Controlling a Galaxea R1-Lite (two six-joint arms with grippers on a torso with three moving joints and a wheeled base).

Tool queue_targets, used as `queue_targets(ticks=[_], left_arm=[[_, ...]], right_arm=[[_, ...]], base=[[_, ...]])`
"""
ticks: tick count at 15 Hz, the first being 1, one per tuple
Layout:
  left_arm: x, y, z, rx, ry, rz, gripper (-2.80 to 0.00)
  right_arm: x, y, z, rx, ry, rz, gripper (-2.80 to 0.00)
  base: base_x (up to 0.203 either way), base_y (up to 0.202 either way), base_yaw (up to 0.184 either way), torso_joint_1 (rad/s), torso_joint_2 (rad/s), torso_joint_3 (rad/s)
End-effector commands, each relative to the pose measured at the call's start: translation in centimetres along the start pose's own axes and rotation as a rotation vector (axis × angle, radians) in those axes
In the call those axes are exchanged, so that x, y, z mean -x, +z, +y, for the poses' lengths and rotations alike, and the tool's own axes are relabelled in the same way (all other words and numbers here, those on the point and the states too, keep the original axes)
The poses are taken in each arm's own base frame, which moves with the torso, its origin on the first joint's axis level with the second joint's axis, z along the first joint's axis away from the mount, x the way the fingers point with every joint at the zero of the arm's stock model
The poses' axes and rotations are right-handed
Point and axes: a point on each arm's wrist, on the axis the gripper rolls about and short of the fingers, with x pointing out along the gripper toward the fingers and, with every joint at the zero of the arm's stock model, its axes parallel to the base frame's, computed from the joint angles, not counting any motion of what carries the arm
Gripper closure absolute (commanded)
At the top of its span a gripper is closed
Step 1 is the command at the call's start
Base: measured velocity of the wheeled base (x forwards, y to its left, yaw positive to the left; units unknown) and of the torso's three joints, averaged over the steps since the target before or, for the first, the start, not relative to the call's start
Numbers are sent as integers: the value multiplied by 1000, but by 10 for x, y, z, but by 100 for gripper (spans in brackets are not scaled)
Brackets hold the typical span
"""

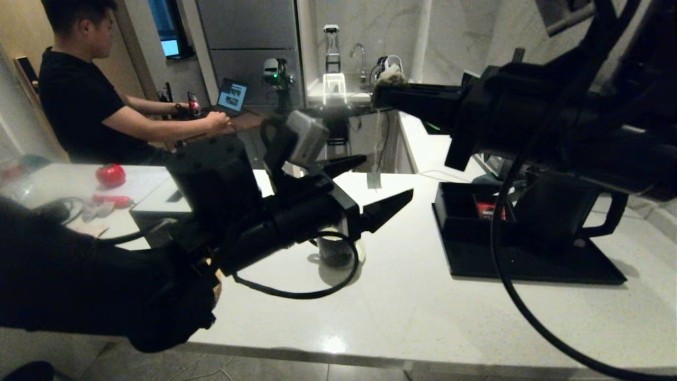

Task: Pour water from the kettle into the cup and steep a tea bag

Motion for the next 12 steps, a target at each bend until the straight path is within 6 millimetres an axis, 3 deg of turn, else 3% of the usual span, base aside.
queue_targets(ticks=[1, 12], left_arm=[[-3, -4, 0, -1, -3, -8, -280], [-9, -10, -4, -6, -22, -33, -280]], right_arm=[[4, 3, 1, 3, 0, -8, 0], [7, 3, 2, 2, -1, -6, 0]], base=[[0, 0, 0, 0, 0, 0], [0, 0, 0, 0, 0, 0]])
